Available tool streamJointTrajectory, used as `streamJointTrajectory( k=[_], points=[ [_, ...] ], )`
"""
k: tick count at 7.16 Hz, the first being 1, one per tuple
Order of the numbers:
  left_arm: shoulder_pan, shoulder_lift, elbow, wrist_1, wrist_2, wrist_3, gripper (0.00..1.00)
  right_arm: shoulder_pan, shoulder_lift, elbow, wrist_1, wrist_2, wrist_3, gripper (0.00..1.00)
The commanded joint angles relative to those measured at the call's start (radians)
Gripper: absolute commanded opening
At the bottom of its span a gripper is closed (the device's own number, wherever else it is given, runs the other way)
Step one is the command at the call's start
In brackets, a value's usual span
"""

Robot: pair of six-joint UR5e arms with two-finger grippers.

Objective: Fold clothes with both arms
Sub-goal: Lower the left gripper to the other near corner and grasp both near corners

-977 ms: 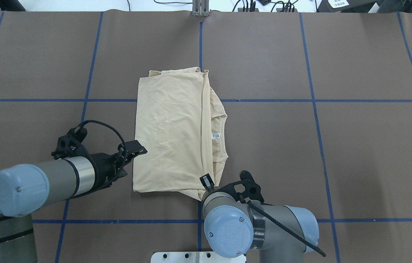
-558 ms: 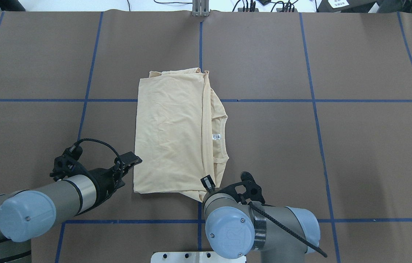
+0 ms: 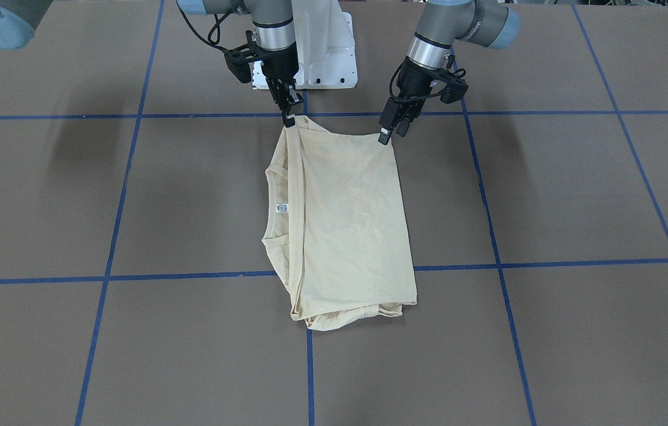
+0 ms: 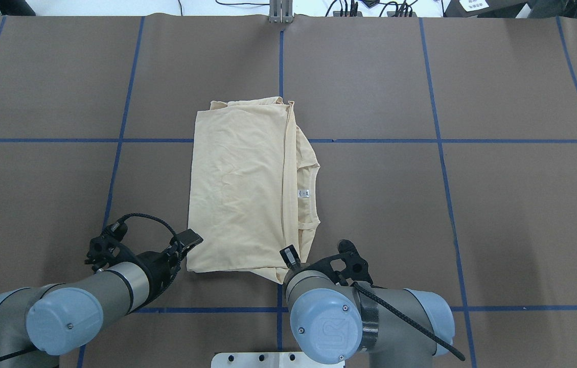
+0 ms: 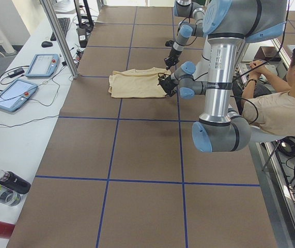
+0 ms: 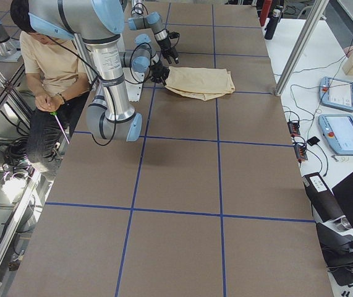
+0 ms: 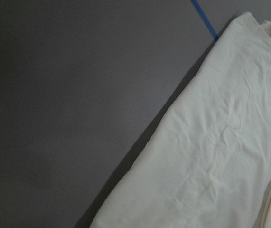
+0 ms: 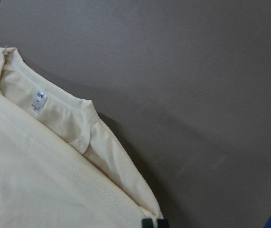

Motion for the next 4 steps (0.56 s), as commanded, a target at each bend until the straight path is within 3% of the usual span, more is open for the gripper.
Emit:
streamJointTrajectory(
  k=[1,4],
  points=[
    [0.025,-0.019,0.048,0.001,0.008,-0.008,0.79,0.0,0.001,0.004,0.001,0.001,0.0,0.0],
    [0.039,-0.019,0.033,0.001,0.003,-0.009,0.68,-0.002,0.003,0.002,0.001,0.001,0.0,0.0]
  ],
)
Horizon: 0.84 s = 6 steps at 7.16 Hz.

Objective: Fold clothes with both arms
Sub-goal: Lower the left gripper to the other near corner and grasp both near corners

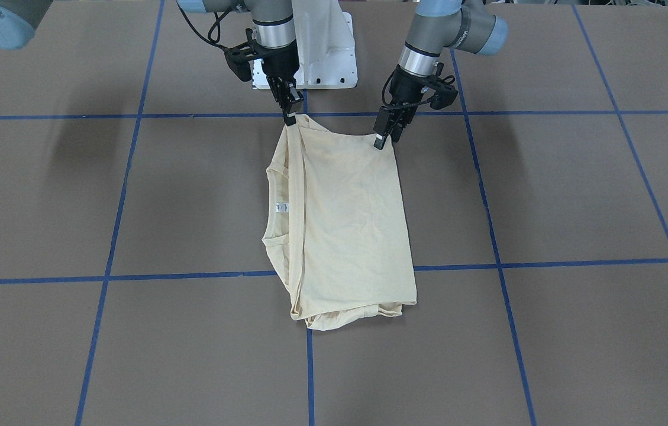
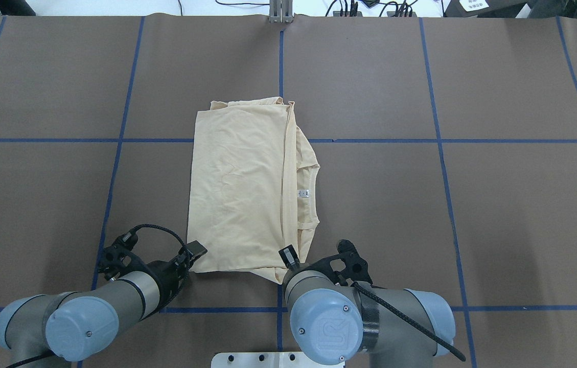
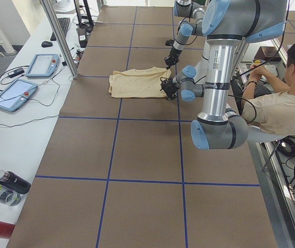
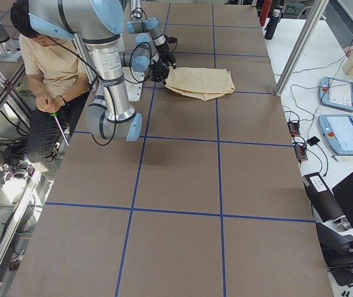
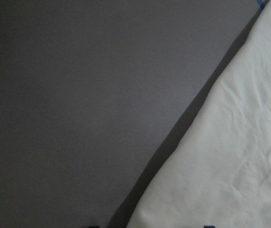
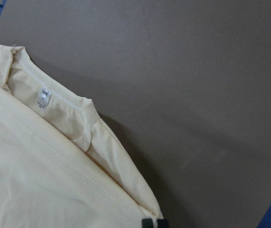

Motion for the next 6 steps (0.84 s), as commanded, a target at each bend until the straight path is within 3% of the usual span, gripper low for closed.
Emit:
streamJointTrajectory(
  k=[1,3,4,6],
  points=[
    [0.014,0.001,-0.01,-0.001,-0.003,-0.001,0.67,-0.001,0.001,-0.001,0.0,0.0,0.0,0.0],
    [0.015,0.001,-0.016,-0.001,-0.003,-0.002,0.62,-0.001,0.002,-0.001,0.0,0.0,0.0,0.0],
    [0.015,0.001,-0.016,-0.001,-0.003,-0.002,0.53,-0.001,0.002,-0.002,0.0,0.0,0.0,0.0],
    [0.015,0.002,-0.02,-0.001,-0.003,-0.002,0.0,-0.001,0.002,-0.001,0.0,0.0,0.0,0.0]
  ],
)
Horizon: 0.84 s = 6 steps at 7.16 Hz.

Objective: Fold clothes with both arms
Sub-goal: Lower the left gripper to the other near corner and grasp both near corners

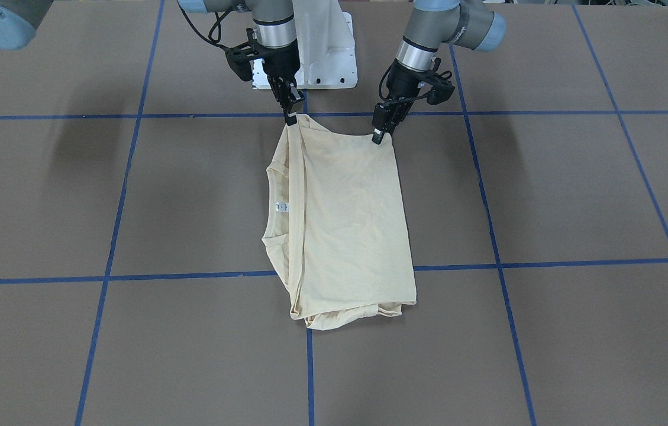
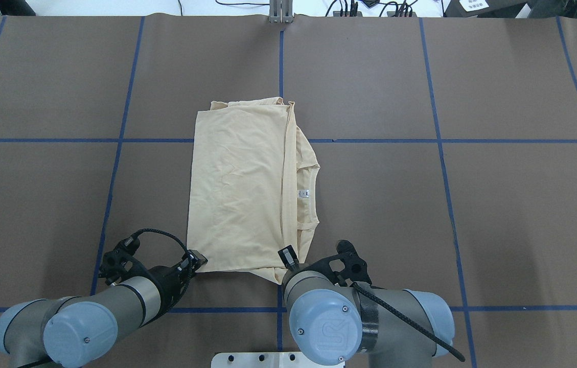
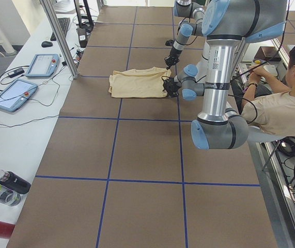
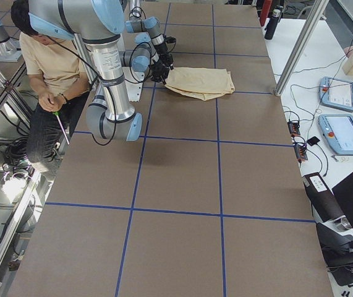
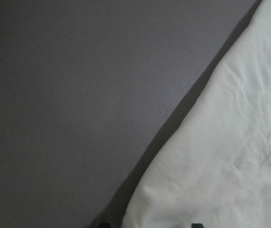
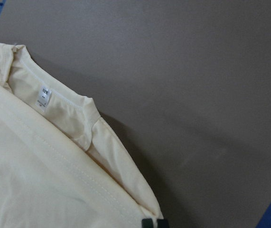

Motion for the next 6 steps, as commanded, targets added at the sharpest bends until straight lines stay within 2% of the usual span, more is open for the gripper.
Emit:
streamJointTrajectory(
  k=[1,3,4,5,6],
  points=[
    [0.002,0.001,-0.003,0.0,-0.002,0.0,0.0,0.0,0.003,-0.001,0.0,-0.002,0.0,0.0],
    [0.003,0.003,-0.026,0.0,-0.009,0.003,0.0,0.0,-0.003,0.002,-0.002,-0.002,0.002,0.0],
    [0.003,0.015,-0.072,0.0,-0.07,0.003,0.0,0.0,-0.009,0.005,-0.002,-0.003,0.002,0.0],
    [0.003,0.027,-0.131,0.018,-0.09,0.001,0.0,-0.006,-0.008,0.023,-0.018,-0.003,0.008,0.0],
    [0.002,0.03,-0.217,0.078,-0.174,-0.005,0.0,-0.037,-0.008,0.102,-0.097,-0.005,0.018,0.0]
  ],
)
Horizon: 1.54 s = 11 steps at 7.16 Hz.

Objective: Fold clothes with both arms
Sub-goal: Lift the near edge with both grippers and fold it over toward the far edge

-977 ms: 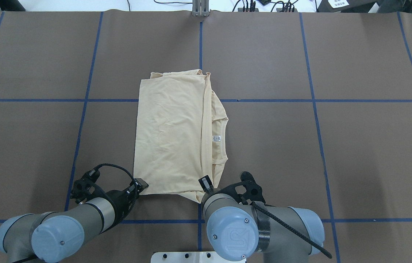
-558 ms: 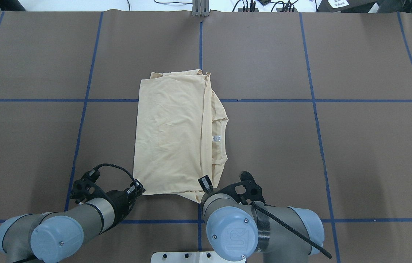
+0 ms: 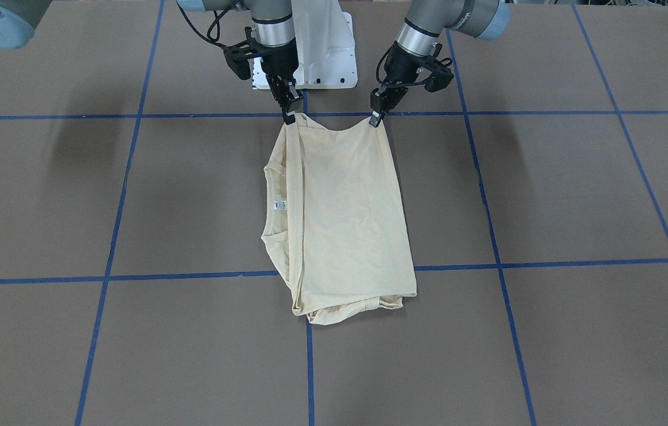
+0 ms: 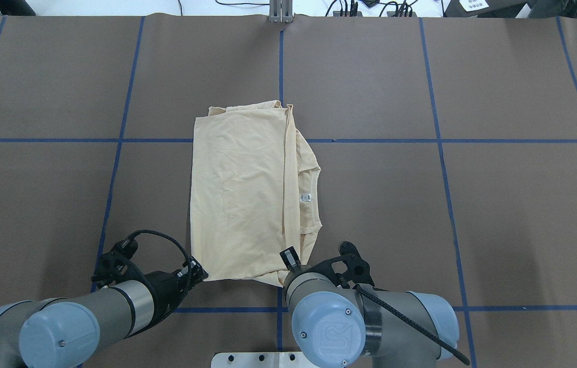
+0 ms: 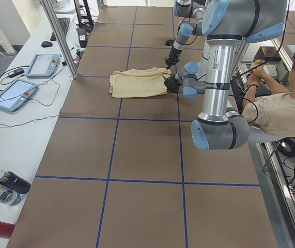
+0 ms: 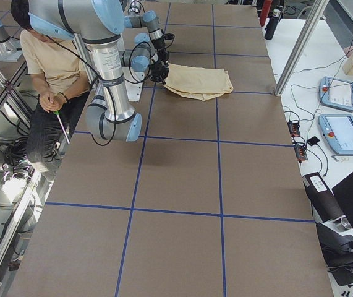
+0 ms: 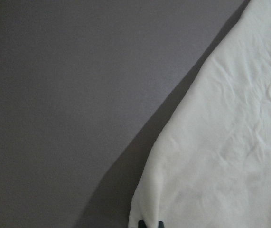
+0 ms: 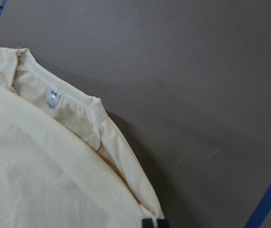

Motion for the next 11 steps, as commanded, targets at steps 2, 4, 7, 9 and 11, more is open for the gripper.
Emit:
streamJointTrajectory(
  k=[2,4,7,9,11],
  points=[
    [-0.003,0.001,-0.215,0.172,-0.119,-0.065,0.0,-0.037,0.001,0.224,-0.213,0.002,0.012,0.0],
    [-0.03,-0.002,-0.214,0.174,-0.166,-0.048,0.0,0.06,0.01,0.195,-0.205,0.012,-0.011,0.0],
    [-0.202,-0.017,-0.173,0.176,-0.176,0.189,0.0,0.231,0.073,0.041,-0.061,0.167,-0.125,0.0],
    [-0.28,-0.119,-0.034,0.164,-0.203,0.205,0.0,0.305,0.157,-0.077,-0.05,0.231,-0.203,0.0],
    [-0.36,-0.192,0.066,0.162,-0.238,0.272,0.0,0.346,0.212,-0.157,-0.05,0.272,-0.238,0.0]
  ],
)
